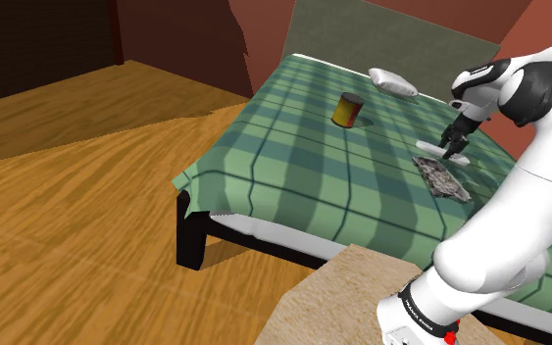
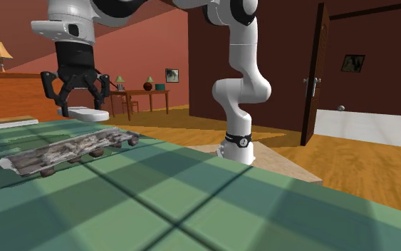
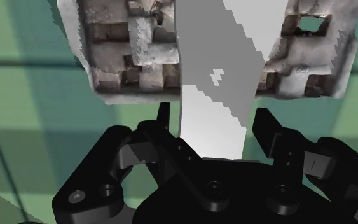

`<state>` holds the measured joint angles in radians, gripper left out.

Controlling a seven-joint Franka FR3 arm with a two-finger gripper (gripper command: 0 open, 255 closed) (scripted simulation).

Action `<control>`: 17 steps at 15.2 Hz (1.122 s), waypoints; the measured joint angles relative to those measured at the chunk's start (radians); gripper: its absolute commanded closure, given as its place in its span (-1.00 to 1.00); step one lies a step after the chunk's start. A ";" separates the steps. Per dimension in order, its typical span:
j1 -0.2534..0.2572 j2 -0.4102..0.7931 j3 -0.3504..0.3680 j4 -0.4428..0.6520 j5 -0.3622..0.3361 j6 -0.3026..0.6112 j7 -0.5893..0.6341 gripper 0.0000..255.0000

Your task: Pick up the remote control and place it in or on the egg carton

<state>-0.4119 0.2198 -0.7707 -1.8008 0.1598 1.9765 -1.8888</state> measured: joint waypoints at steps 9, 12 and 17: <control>-0.078 0.064 -0.011 -0.001 0.057 0.042 -0.113 1.00; -0.084 0.080 -0.006 -0.021 0.071 0.073 -0.125 1.00; -0.091 0.105 0.005 -0.060 0.096 0.130 -0.141 1.00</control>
<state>-0.5030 0.3245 -0.7655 -1.8612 0.2555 2.1064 -2.0294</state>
